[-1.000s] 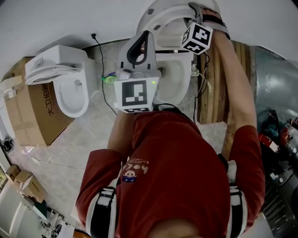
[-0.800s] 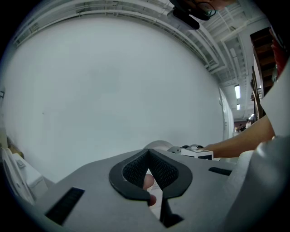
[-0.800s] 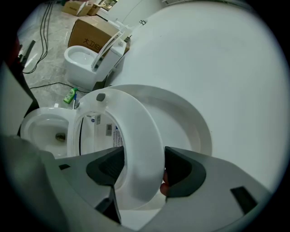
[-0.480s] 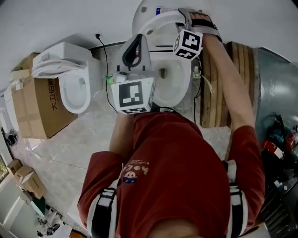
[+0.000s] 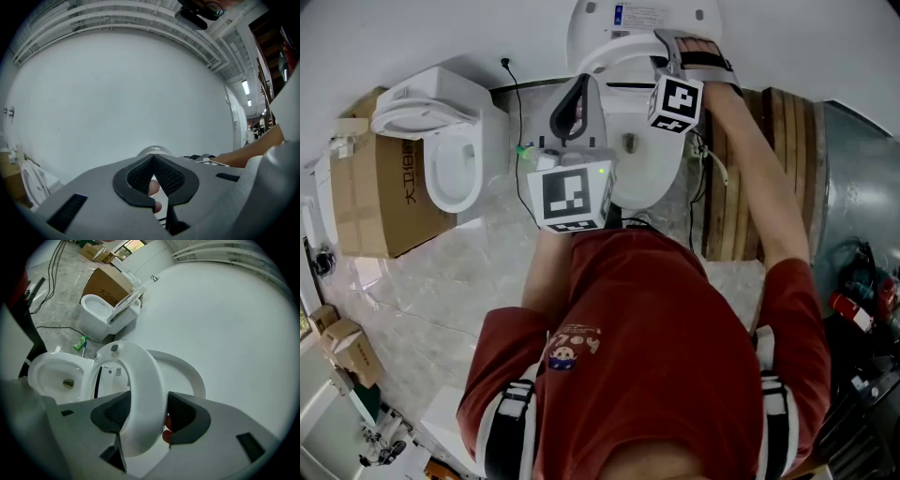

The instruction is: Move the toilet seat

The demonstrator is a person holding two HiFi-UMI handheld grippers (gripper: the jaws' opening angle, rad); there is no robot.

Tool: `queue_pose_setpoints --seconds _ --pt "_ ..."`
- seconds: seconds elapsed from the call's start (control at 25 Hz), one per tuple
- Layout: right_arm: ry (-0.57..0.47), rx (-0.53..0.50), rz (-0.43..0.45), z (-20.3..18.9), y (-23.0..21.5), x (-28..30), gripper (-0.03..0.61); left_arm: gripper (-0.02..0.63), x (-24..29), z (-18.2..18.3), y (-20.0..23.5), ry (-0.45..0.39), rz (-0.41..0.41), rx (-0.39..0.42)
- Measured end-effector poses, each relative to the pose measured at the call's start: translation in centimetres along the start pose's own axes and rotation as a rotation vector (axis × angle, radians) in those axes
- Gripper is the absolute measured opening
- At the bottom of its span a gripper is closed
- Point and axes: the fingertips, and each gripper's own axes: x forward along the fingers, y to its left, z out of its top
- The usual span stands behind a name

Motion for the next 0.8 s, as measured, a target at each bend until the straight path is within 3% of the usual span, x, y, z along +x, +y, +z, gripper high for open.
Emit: queue_pose_setpoints --seconds 0.8 --pt "-0.068 -0.041 -0.023 2.2 9.5 -9.2 0.226 0.011 -10.8 -2.5 -4.4 0.018 0.042 -0.004"
